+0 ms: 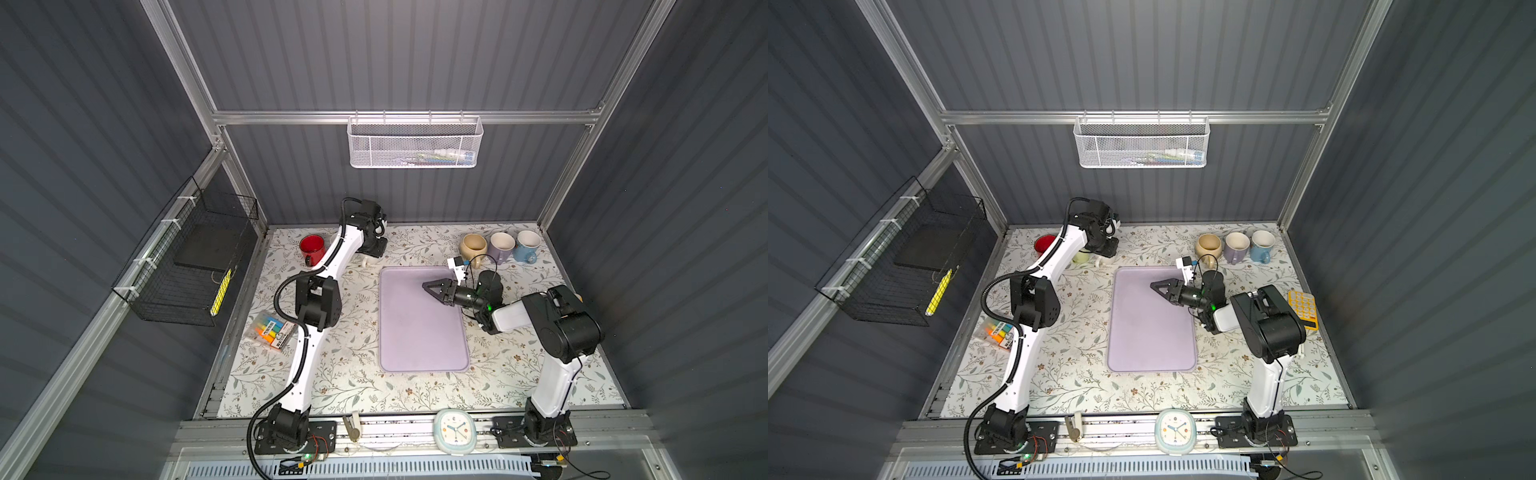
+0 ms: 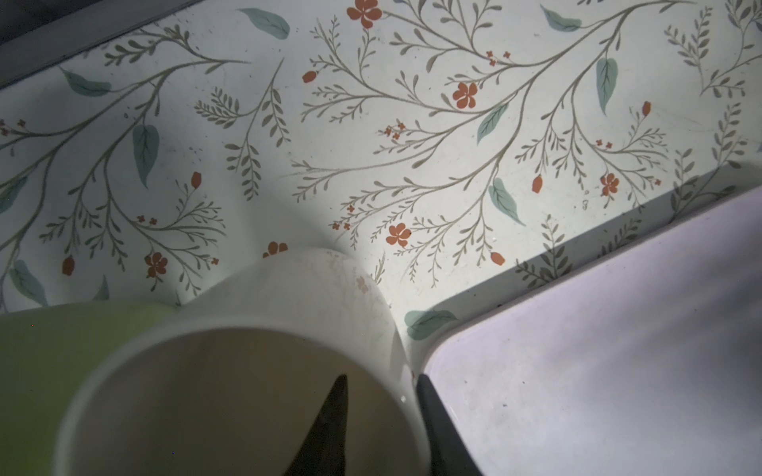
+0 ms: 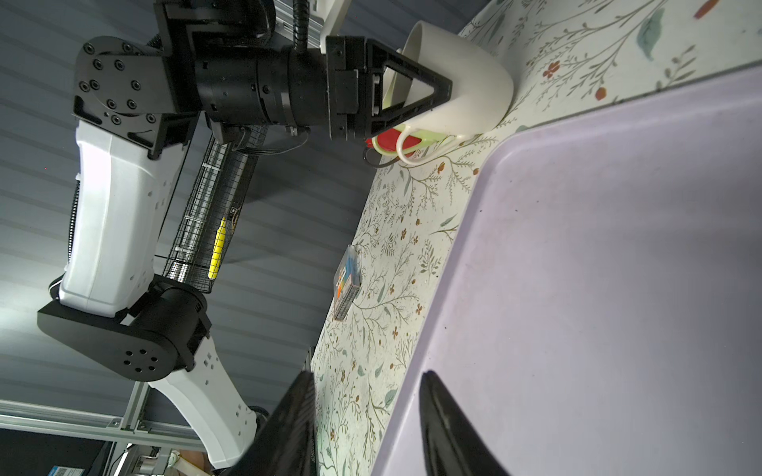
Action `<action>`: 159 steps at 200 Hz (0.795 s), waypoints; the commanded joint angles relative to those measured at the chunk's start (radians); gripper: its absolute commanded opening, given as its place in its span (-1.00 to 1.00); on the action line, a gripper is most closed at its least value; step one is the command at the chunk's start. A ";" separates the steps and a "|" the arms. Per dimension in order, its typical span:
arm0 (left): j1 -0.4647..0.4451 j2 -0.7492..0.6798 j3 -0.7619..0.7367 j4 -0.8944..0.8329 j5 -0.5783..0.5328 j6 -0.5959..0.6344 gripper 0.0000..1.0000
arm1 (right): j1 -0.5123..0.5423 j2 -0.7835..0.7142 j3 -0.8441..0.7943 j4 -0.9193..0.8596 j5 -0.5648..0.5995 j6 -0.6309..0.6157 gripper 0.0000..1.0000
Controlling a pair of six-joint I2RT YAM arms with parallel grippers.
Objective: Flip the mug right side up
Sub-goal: 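Lower the white mug upright beside the light-green mug with the left gripper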
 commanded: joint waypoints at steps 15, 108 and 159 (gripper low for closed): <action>0.004 0.020 0.023 0.005 -0.008 -0.010 -0.39 | -0.004 0.019 -0.006 0.033 -0.007 0.005 -0.11; 0.004 0.020 0.029 0.017 -0.006 -0.027 -0.28 | -0.004 0.028 -0.003 0.041 -0.009 0.010 -0.11; 0.004 0.013 0.029 0.021 0.005 -0.017 -0.16 | -0.004 0.033 -0.003 0.043 -0.009 0.012 -0.10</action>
